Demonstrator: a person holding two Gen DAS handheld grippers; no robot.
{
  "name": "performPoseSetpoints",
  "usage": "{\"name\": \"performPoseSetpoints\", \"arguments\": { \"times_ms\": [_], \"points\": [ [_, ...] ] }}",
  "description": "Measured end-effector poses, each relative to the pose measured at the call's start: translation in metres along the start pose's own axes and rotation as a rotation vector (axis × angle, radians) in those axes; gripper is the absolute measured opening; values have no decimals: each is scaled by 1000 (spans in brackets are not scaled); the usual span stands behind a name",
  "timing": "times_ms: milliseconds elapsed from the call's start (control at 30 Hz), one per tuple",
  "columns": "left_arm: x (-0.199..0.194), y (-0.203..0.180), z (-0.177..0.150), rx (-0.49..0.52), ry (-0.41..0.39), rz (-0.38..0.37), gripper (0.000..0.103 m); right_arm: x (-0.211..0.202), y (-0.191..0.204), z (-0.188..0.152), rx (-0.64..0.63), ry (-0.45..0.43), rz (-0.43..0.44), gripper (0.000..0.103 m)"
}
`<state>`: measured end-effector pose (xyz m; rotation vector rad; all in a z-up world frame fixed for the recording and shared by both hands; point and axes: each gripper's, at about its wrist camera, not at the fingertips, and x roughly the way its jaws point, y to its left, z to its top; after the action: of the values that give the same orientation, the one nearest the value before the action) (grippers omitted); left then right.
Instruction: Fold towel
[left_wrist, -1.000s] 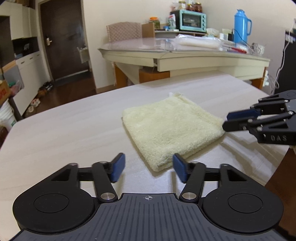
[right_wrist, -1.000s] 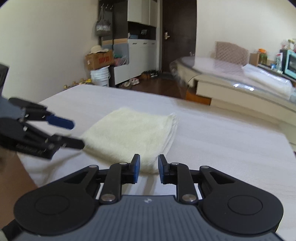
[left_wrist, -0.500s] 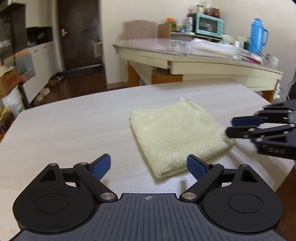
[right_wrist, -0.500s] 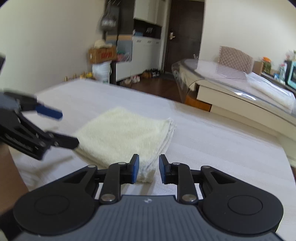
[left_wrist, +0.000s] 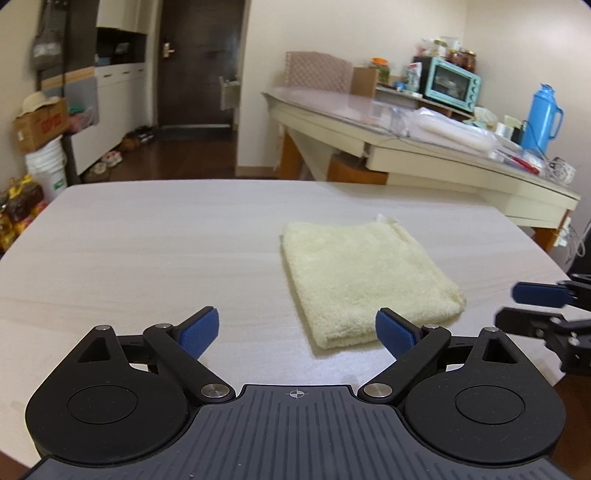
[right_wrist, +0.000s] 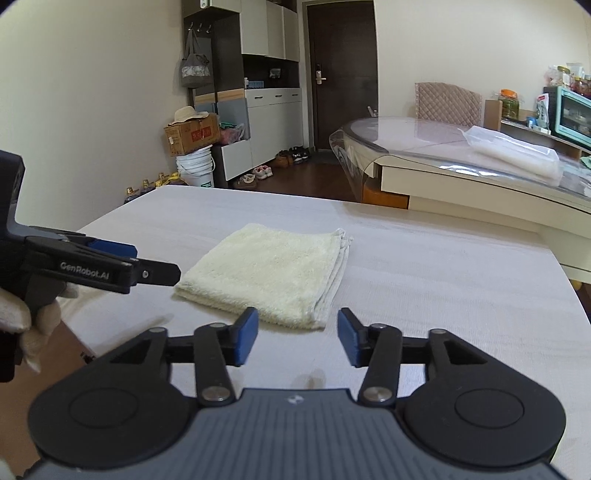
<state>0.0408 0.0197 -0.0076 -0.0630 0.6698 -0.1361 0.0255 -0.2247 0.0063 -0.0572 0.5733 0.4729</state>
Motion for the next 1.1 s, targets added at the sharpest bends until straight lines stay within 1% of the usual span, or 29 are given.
{"name": "performPoseSetpoints", "arguments": {
  "times_ms": [33,67,100,133,167,200,300,600,833,867,900,933,1100],
  "points": [
    [0,-1,1,-3,4,-5,95,-2,2,0,3,-4,-7,70],
    [-1,-2,1,-5,7,-7,95,-3,3,0,6,-10,-14,80],
    [-3,-3,1,0,6,-8,95,-5,4,0,9,-17,-18,85],
    [-5,-4,0,5,5,-8,95,-7,5,0,13,-25,-20,88],
    [-7,-5,0,10,5,-9,95,-8,5,0,16,-28,-23,95],
    [-9,-7,0,15,4,-10,95,-10,6,0,19,-31,-25,96],
    [-13,-10,0,20,6,-9,96,-15,6,-1,28,-40,-25,97],
    [-33,-19,-4,14,-39,-32,97,-35,11,-3,27,-65,-21,97],
    [-39,-26,-6,-3,-22,-24,99,-49,17,-5,4,-69,-35,97],
    [-40,-27,-6,-2,-20,-17,101,-50,17,-6,1,-68,-37,97],
    [-39,-29,-7,13,-20,6,103,-50,17,-6,0,-67,-38,97],
    [-39,-30,-7,17,-20,15,103,-50,16,-6,1,-64,-38,97],
    [-38,-29,-7,14,-16,9,103,-46,16,-6,15,-57,-43,97]
  ]
}}
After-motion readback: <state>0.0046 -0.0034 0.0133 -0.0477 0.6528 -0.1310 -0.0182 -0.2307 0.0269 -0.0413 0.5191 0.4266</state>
